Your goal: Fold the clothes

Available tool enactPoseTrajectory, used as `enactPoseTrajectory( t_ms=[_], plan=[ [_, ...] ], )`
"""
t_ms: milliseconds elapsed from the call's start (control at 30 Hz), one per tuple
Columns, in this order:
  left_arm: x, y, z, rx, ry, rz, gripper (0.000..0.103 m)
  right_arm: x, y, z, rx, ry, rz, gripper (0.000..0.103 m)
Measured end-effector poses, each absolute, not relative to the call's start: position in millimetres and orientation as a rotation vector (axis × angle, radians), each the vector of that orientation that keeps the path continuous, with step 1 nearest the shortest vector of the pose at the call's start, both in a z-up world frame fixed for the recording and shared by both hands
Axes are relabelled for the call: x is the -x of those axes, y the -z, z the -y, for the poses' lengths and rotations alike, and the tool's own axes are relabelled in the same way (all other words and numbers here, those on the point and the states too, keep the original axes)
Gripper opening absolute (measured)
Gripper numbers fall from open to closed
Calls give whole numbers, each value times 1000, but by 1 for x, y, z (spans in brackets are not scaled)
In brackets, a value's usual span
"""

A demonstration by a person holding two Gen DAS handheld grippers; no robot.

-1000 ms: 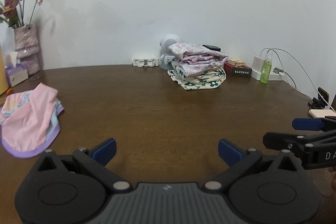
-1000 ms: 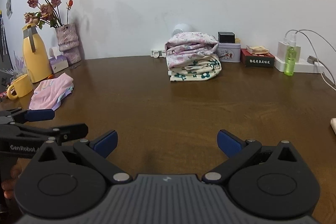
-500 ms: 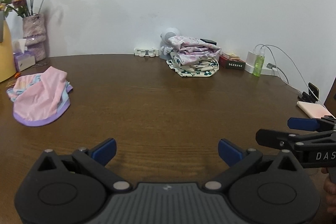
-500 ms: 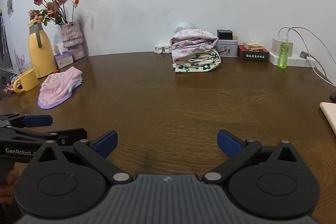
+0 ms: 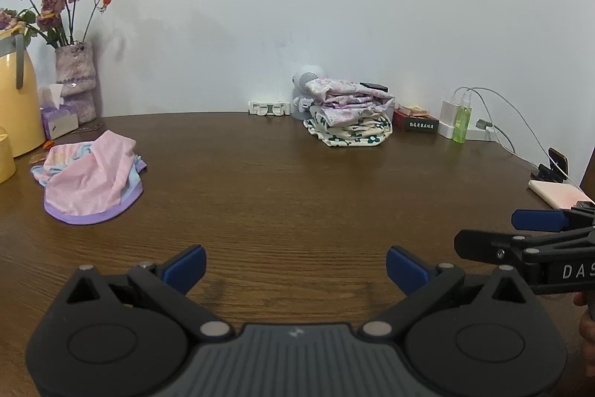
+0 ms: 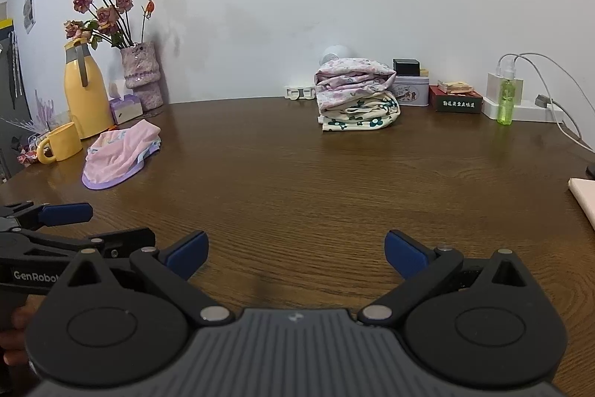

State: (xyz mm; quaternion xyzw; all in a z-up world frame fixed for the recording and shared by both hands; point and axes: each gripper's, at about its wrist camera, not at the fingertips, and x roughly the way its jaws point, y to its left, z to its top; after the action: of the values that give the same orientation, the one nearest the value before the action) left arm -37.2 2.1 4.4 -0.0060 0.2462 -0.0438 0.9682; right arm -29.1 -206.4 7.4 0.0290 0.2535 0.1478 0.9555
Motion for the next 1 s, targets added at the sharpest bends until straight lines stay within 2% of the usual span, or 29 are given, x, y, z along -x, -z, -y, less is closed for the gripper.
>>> enactPoseTrajectory(
  t_ms=[1000],
  plan=[
    [39, -3, -2, 7, 88, -499, 103, 29, -4, 206, -68, -322, -534, 103]
  ],
)
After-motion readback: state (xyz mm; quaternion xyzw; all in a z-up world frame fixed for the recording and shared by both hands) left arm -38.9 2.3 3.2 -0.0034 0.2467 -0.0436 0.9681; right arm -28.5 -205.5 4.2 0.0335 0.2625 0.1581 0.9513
